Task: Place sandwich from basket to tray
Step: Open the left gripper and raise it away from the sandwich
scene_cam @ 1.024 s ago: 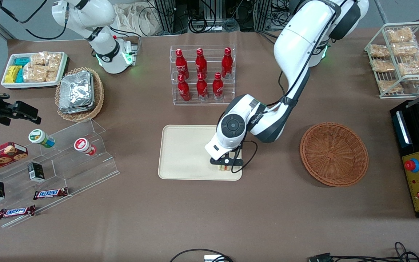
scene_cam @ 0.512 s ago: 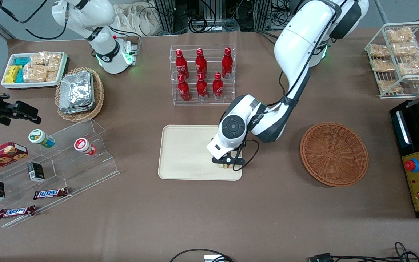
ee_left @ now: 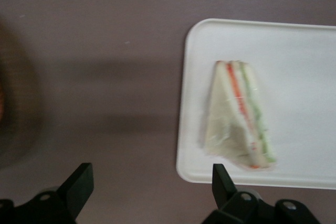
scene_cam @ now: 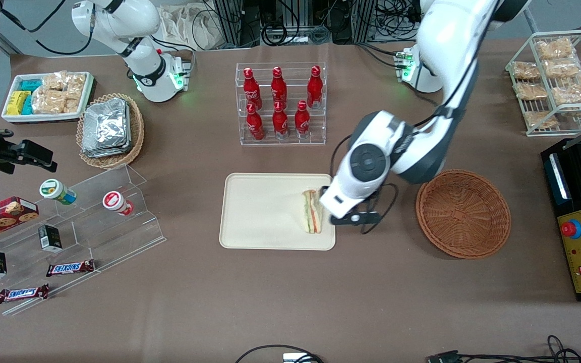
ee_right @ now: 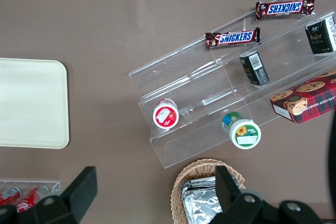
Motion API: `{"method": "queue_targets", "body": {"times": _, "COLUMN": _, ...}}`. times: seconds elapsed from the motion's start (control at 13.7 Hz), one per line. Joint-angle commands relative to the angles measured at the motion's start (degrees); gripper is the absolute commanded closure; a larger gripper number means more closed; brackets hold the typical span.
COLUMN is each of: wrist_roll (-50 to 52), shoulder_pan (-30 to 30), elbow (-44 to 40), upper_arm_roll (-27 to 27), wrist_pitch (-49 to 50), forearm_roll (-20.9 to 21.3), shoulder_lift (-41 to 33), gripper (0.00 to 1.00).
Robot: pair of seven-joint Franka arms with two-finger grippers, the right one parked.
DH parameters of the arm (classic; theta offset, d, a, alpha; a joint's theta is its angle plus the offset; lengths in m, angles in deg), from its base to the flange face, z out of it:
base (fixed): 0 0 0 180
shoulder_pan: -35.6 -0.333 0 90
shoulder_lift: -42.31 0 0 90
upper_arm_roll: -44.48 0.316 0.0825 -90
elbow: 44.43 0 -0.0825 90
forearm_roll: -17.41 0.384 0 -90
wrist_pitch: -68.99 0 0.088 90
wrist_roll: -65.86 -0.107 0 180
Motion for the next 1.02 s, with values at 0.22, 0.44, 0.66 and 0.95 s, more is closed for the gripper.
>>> {"method": "queue_targets", "body": {"times": 0.22, "wrist_roll": -11.5, "shoulder_pan": -11.5, "elbow": 10.5, "upper_arm_roll": -0.1, "wrist_pitch": 7.5, "forearm_roll": -0.8, "shoulder_lift": -16.0, "gripper": 0.00}}
{"method": "queue_targets", "body": {"times": 0.44, "wrist_roll": -23.2, "shoulder_pan": -23.7, "elbow": 3.0, "upper_arm_roll": -0.1, "wrist_pitch": 11.7, "forearm_roll": -0.8, "shoulder_lift": -14.9, "gripper": 0.00}}
{"method": "queue_targets", "body": {"times": 0.66, "wrist_roll": -25.2, "shoulder_pan": -29.5, "elbow": -1.4, "upper_arm_roll": 0.1, "wrist_pitch": 11.8, "forearm_roll": 0.8, "shoulder_lift": -13.5, "gripper": 0.00}}
{"method": "queue_targets", "body": {"times": 0.95, "wrist_roll": -24.2, "shoulder_pan": -31.0, "elbow": -2.6, "upper_arm_roll": 0.3, "wrist_pitch": 11.8, "forearm_roll": 4.0, "shoulder_lift": -12.3, "gripper": 0.00}}
